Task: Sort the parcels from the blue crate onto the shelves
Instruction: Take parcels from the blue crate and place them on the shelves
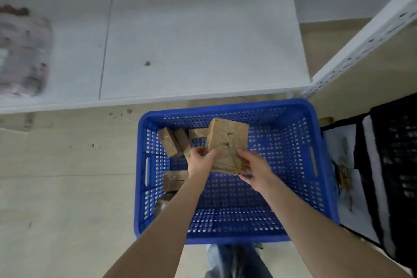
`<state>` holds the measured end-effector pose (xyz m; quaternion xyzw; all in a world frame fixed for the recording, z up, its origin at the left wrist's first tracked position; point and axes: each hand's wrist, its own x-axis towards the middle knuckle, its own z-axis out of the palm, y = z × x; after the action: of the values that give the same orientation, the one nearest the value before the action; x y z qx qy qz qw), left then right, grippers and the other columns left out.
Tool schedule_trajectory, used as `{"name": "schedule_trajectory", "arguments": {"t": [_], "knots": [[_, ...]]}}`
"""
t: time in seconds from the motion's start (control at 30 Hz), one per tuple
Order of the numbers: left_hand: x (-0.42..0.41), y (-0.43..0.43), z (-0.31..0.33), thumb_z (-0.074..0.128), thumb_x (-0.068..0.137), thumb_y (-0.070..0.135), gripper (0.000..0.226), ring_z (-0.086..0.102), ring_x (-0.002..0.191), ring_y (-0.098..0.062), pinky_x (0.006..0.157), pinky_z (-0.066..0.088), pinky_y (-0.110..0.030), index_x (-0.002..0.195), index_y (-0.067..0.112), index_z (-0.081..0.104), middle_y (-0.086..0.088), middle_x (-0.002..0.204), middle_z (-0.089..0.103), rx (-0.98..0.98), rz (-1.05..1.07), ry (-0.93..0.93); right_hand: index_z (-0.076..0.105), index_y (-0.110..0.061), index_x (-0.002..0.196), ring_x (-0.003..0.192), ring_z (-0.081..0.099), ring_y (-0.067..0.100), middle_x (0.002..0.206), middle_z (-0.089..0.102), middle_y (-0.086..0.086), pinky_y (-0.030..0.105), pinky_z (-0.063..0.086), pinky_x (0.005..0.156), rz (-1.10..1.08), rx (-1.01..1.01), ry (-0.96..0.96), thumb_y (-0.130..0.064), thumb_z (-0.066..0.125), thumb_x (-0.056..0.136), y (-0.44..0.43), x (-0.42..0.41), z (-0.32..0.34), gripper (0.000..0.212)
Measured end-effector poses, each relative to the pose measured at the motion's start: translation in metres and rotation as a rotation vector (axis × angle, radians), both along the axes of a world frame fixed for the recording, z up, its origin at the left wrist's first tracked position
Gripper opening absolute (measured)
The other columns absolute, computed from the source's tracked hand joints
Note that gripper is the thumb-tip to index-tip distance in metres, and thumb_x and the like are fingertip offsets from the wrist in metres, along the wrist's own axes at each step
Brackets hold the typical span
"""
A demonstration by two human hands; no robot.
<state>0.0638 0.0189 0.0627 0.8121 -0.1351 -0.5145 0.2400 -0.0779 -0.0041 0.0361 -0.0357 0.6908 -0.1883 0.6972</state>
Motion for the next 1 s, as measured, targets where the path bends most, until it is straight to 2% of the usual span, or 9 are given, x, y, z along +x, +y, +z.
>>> {"name": "schedule_trajectory", "arguments": {"t": [0.1, 0.2, 0.37, 0.47, 0.6, 0.7, 0.8, 0.93, 1.0], "knots": [[0.009, -0.005, 0.075, 0.073, 0.061, 0.053, 0.071, 0.058, 0.103, -0.021, 0.094, 0.049, -0.039, 0.122, 0.022, 0.052, -0.006, 0.124, 0.053, -0.061, 0.020, 0.084, 0.055, -0.015, 0.103, 0.113, 0.056, 0.032, 0.121, 0.059, 0.008, 0.048, 0.049, 0.091, 0.008, -0.029, -0.079, -0.021, 0.071, 0.086, -0.006, 0.001, 0.073, 0.024], [0.020, -0.012, 0.155, 0.075, 0.078, 0.034, 0.064, 0.056, 0.098, -0.015, 0.086, 0.047, -0.029, 0.131, 0.015, 0.044, -0.001, 0.122, 0.055, -0.120, -0.061, 0.134, 0.053, -0.011, 0.110, 0.101, 0.061, 0.030, 0.117, 0.060, 0.012, 0.047, 0.052, 0.085, -0.009, -0.103, -0.145, -0.013, 0.063, 0.090, -0.014, 0.003, 0.147, 0.022], [0.023, -0.022, 0.276, 0.075, 0.072, 0.039, 0.097, 0.041, 0.127, -0.021, 0.100, 0.040, -0.033, 0.148, 0.015, 0.019, -0.002, 0.141, 0.033, -0.208, -0.462, -0.393, 0.043, -0.025, 0.134, 0.105, 0.060, 0.023, 0.122, 0.059, 0.003, 0.046, 0.047, 0.094, 0.182, -0.319, -0.085, -0.032, 0.068, 0.088, -0.024, 0.019, 0.275, 0.053], [0.016, -0.025, 0.341, 0.074, 0.068, 0.041, 0.093, 0.039, 0.123, -0.018, 0.100, 0.041, -0.033, 0.143, 0.016, 0.025, -0.001, 0.135, 0.032, -0.363, -0.542, -0.575, 0.043, -0.034, 0.128, 0.109, 0.055, 0.020, 0.121, 0.057, -0.005, 0.048, 0.045, 0.089, 0.284, -0.404, -0.224, -0.045, 0.072, 0.079, -0.033, 0.032, 0.354, 0.058], [0.004, -0.030, 0.417, 0.065, 0.083, 0.038, 0.043, 0.053, 0.103, -0.014, 0.085, 0.045, -0.026, 0.119, 0.018, 0.051, 0.003, 0.115, 0.045, -0.583, -0.460, -0.434, 0.056, -0.023, 0.123, 0.107, 0.061, 0.029, 0.117, 0.065, 0.006, 0.049, 0.051, 0.081, 0.161, -0.384, -0.402, -0.054, 0.075, 0.062, -0.041, 0.030, 0.422, 0.070], [0.009, -0.037, 0.467, 0.051, 0.092, 0.016, 0.013, 0.060, 0.095, -0.022, 0.085, 0.047, -0.030, 0.095, 0.016, 0.063, -0.002, 0.098, 0.063, -0.648, -0.319, -0.335, 0.058, -0.018, 0.117, 0.107, 0.062, 0.032, 0.114, 0.067, 0.011, 0.053, 0.049, 0.087, 0.120, -0.398, -0.495, -0.051, 0.070, 0.072, -0.038, 0.019, 0.459, 0.058], [0.016, -0.036, 0.502, 0.062, 0.087, 0.014, 0.024, 0.062, 0.095, -0.024, 0.091, 0.051, -0.039, 0.110, 0.017, 0.058, 0.001, 0.097, 0.063, -0.665, -0.336, -0.280, 0.053, -0.017, 0.124, 0.110, 0.060, 0.035, 0.119, 0.064, 0.013, 0.057, 0.044, 0.098, 0.099, -0.404, -0.514, -0.047, 0.074, 0.072, -0.037, 0.007, 0.485, 0.064], [0.020, -0.032, 0.538, 0.080, 0.070, 0.041, 0.092, 0.052, 0.120, -0.023, 0.100, 0.045, -0.042, 0.143, 0.016, 0.030, -0.003, 0.131, 0.049, -0.523, -0.329, -0.311, 0.051, -0.020, 0.132, 0.113, 0.059, 0.038, 0.126, 0.061, 0.013, 0.054, 0.049, 0.091, 0.104, -0.459, -0.575, -0.052, 0.073, 0.072, -0.037, 0.004, 0.520, 0.070], [0.022, -0.029, 0.555, 0.079, 0.070, 0.046, 0.075, 0.063, 0.107, -0.022, 0.093, 0.052, -0.045, 0.132, 0.017, 0.046, -0.002, 0.122, 0.062, -0.475, -0.310, -0.103, 0.054, -0.019, 0.130, 0.111, 0.062, 0.038, 0.124, 0.064, 0.014, 0.052, 0.051, 0.088, 0.126, -0.488, -0.611, -0.053, 0.072, 0.074, -0.037, 0.006, 0.534, 0.068]]}}
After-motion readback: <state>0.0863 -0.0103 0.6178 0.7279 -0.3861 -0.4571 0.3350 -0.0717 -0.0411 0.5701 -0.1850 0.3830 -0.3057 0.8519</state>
